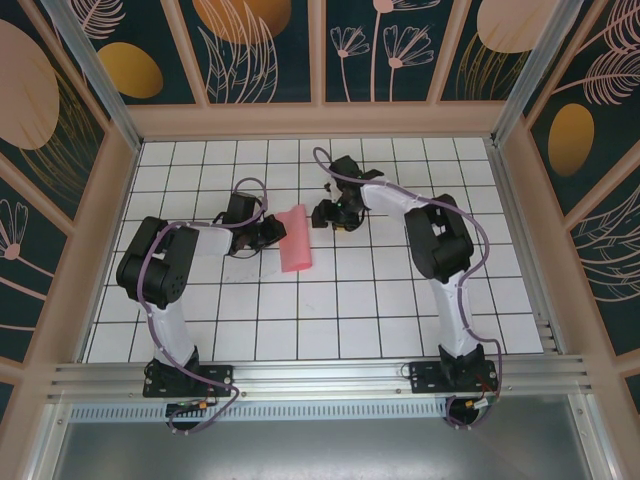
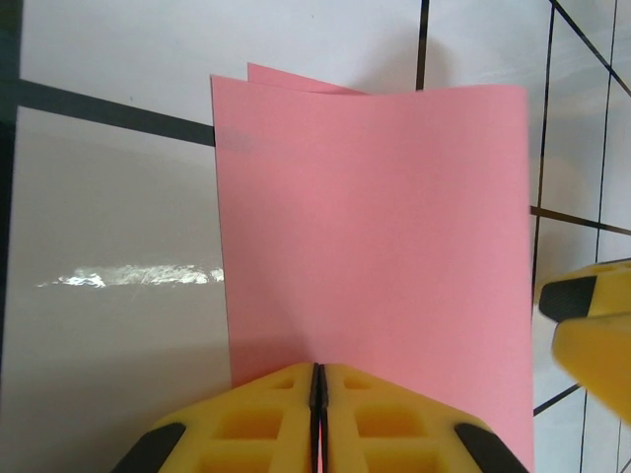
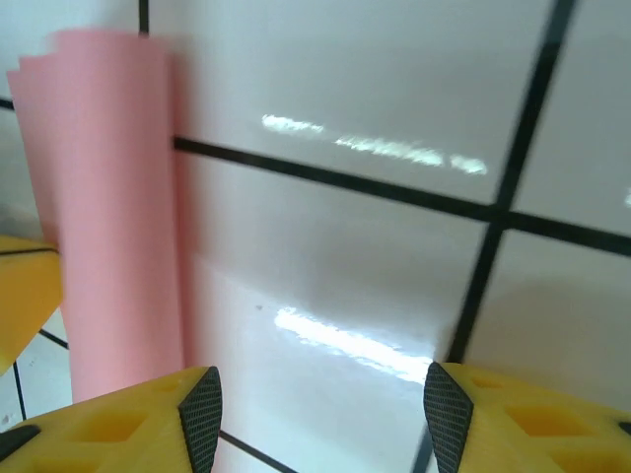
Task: Fold a paper plane with a square sheet of paper (pick it up from the middle)
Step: Hold the square sheet of paper at the center of the table.
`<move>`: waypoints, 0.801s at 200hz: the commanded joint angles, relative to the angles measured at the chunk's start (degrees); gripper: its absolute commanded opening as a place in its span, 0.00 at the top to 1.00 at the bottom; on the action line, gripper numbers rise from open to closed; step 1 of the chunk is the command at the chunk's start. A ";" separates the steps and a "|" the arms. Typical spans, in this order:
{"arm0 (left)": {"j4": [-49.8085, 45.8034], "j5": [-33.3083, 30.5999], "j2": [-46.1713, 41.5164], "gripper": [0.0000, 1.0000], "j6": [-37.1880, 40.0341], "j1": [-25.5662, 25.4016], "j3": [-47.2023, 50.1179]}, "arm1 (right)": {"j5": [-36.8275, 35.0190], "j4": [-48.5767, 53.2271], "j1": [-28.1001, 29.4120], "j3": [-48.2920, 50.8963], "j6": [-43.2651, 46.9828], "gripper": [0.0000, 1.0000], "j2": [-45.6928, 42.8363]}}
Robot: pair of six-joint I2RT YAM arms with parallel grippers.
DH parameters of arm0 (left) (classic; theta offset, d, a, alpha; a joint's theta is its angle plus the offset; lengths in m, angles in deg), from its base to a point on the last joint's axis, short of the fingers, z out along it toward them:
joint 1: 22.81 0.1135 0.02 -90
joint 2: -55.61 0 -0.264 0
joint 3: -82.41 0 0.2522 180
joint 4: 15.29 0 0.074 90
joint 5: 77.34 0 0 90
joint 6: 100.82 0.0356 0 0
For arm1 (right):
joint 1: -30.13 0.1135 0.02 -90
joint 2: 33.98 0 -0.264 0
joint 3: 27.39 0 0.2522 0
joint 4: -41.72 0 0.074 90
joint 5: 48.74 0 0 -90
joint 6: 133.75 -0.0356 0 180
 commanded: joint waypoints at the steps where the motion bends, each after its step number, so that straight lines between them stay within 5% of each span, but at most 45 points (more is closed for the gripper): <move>1: -6.86 -4.98 4.89 0.88 2.31 0.12 1.10 | -1.06 -1.19 1.57 0.05 -1.20 0.40 -1.06; 160: -8.48 -4.50 5.62 0.90 3.20 -0.40 -1.12 | -1.81 -7.94 5.10 3.14 -7.21 0.31 -5.89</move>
